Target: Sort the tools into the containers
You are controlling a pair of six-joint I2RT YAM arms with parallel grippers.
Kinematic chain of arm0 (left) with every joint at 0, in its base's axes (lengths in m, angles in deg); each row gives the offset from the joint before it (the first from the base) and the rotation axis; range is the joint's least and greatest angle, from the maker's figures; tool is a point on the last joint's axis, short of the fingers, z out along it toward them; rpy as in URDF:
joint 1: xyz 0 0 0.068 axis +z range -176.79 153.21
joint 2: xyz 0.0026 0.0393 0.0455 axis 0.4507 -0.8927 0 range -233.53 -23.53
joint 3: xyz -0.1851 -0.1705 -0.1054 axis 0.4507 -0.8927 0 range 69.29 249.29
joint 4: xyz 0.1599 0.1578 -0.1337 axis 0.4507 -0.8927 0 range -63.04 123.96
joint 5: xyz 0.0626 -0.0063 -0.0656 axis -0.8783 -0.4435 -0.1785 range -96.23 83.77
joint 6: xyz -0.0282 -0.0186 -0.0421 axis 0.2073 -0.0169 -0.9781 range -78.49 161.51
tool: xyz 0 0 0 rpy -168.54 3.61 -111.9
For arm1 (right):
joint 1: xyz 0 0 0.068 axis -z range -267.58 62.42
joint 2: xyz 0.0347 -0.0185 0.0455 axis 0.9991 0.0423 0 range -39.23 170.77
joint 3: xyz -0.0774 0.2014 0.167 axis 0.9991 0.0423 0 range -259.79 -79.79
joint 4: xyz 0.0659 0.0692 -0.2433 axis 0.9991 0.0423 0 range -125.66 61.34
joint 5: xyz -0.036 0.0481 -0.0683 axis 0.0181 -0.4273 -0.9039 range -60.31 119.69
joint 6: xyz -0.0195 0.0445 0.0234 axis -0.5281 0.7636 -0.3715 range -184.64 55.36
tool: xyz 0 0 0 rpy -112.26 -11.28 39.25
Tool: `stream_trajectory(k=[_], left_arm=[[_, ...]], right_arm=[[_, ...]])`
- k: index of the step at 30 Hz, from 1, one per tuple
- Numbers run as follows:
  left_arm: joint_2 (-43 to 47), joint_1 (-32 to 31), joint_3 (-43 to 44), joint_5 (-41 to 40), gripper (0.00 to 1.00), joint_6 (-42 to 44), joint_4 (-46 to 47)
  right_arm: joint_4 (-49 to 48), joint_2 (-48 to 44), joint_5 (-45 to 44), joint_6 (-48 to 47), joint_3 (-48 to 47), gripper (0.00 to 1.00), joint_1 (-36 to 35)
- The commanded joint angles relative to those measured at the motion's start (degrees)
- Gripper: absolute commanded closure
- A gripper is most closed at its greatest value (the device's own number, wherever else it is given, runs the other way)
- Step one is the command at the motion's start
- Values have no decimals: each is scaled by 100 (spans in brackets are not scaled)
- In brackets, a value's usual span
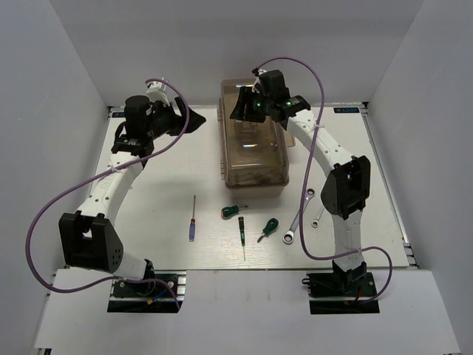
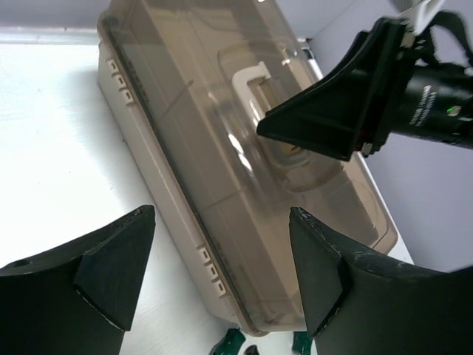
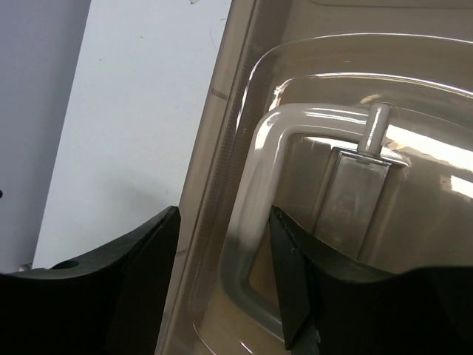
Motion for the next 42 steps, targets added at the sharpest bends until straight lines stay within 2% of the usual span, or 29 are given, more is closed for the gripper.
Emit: stream_trajectory(k=[1,4,6,11,21,28,38,42], left_arm=[[116,-21,332,73,17,-41,226],[-7,-21,445,134,17,-146,348],[-60,-21,498,187,17,-146,418],[-359,-21,683,441,17,-269,541],[-1474,-126,1368,943,18,-559,648],[-1774,-311,1597,1101,19,-612,700],[-2169,-531,1983,1154,20,-779,876],[-2388,-636,2203,1005,20,-779,665]], right_arm=[[623,159,704,288,283,44,-94],[456,168,1029,498,327,48,-42],[245,159,1344,691,380,56,55],[-53,150,1724,867,213,61,195],[-405,106,2120,1184,125,65,381],[-563,71,2225,1298,90,70,486],[-581,62,2313,1360,63,71,556],[-625,71,2322,1360,63,71,547]])
